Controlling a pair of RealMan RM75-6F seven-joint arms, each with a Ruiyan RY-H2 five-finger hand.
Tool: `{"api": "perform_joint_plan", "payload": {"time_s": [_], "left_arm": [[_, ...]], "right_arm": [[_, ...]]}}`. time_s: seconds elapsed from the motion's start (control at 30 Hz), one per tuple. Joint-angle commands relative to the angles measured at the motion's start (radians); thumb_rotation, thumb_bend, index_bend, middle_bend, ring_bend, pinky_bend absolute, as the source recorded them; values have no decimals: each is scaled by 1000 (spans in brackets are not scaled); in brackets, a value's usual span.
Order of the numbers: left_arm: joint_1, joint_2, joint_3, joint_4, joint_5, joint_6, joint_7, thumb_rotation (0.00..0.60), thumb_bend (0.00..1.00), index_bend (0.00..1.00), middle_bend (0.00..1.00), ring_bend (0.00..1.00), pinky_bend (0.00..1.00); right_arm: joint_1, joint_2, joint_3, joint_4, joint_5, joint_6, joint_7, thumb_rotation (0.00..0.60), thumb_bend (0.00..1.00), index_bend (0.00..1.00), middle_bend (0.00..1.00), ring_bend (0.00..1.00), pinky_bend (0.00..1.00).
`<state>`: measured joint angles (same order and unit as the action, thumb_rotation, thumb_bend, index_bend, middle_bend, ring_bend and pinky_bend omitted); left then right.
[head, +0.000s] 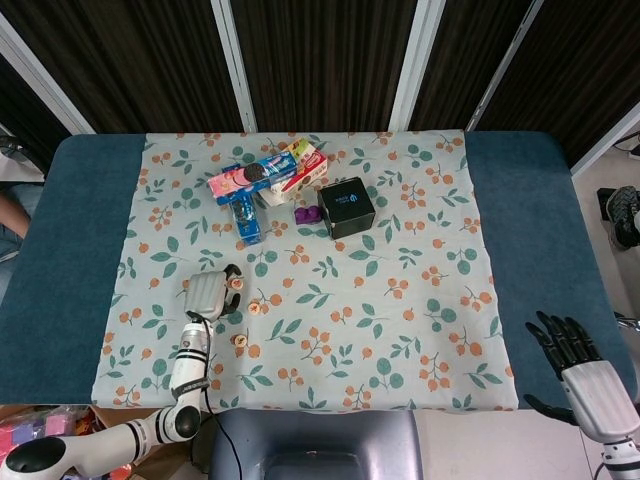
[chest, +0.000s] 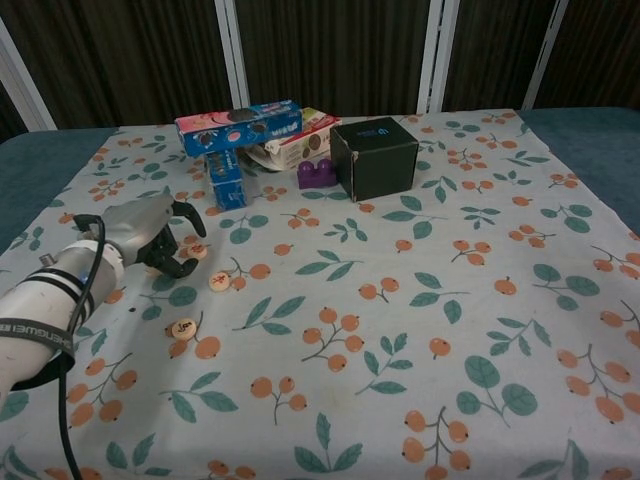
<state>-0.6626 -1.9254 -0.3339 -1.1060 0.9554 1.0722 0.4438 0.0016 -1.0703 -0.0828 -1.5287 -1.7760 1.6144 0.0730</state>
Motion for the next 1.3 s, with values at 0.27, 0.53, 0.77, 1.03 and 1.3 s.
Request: {"api": "perform_joint_plan", "payload": {"time_s": [0.27,0.53,0.77,1.03,1.3], "left_arm": [[-15,-33,4,78,-8,5,9,600,421,406,1000,1000,1000],[-20,-43,6,97,-2,-3,-7,600,423,414,1000,1000,1000],[-26,-55,4,109,3,0,-11,600,422,421,1000,1000,1000],[-30,-65,4,128,4,-3,-13,600,423,473,1000,1000,1000],[-28,-60,3,123,15,4,-22,600,422,513,1000,1000,1000]], "right_arm": [[-2,3,0,2,-1,5,8,600,143,0,0,0,0],[-2,3,2,1,1,4,6,600,142,0,0,0,0],[-2,4,2,1,2,5,10,600,142,0,0,0,0],[-4,5,2,2,1,8,13,600,142,0,0,0,0],[-4,5,3,3,1,10,14,600,142,0,0,0,0]]}}
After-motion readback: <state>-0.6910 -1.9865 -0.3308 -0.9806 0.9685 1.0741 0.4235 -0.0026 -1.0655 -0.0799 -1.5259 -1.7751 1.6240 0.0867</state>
